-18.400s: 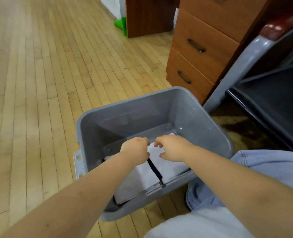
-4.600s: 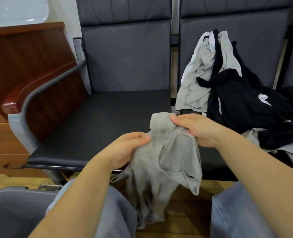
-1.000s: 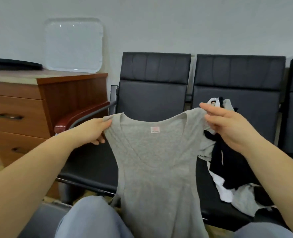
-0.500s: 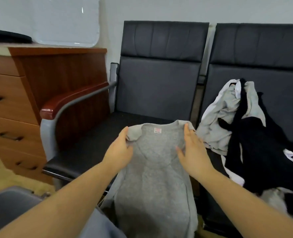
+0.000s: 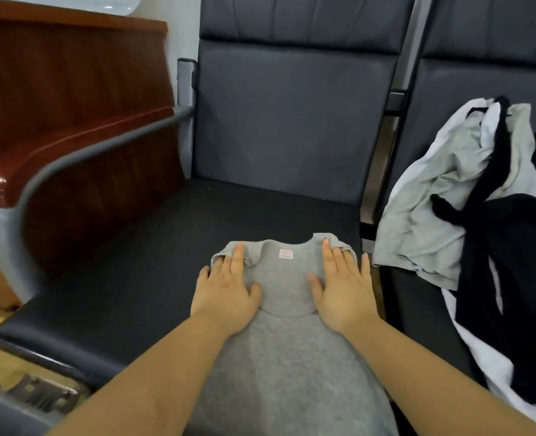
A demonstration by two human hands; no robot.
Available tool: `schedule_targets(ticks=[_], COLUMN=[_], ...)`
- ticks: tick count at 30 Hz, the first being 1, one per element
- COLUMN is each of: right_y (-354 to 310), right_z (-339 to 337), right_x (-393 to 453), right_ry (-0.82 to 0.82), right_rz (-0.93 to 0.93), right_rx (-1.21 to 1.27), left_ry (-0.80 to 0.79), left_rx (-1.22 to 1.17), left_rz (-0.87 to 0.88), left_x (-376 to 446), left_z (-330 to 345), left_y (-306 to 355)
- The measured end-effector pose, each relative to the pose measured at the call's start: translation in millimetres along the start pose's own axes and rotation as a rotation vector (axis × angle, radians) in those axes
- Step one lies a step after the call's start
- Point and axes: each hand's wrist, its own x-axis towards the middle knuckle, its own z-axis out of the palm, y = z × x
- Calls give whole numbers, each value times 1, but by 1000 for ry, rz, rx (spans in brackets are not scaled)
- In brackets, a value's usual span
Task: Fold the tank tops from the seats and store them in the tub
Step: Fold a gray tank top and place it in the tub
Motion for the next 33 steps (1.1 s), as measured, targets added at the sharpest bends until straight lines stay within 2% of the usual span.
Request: schedule_targets(ticks=[10, 15, 17, 19, 20, 21, 24, 29, 33], right_y=[9, 12, 10, 8, 8, 7, 12, 17, 16], right_z=[25, 38, 40, 36, 33, 31, 29, 8, -21], right_x=[90, 122, 127, 127, 127, 127, 127, 97, 52], right_ry=[72, 315, 435, 477, 432, 335, 59, -83, -353], right_rz=[-51, 31, 42, 26, 21, 19, -27, -49, -101], right_rx=[-41, 79, 43, 8, 41, 100, 143, 258, 138], left_ry=[74, 62, 127, 328, 427, 442, 222, -2, -207], left_rx=[102, 153, 130, 75, 73, 93, 144, 166, 246], left_rz=[52, 37, 42, 101, 138, 159, 112, 136, 127], left_x=[91, 121, 122, 118, 116, 115, 110, 82, 45], left_z=[7, 14, 14, 13, 12, 11, 8, -8, -26], left_y=[-11, -14, -13, -12, -10, -10, -9, -9, -4])
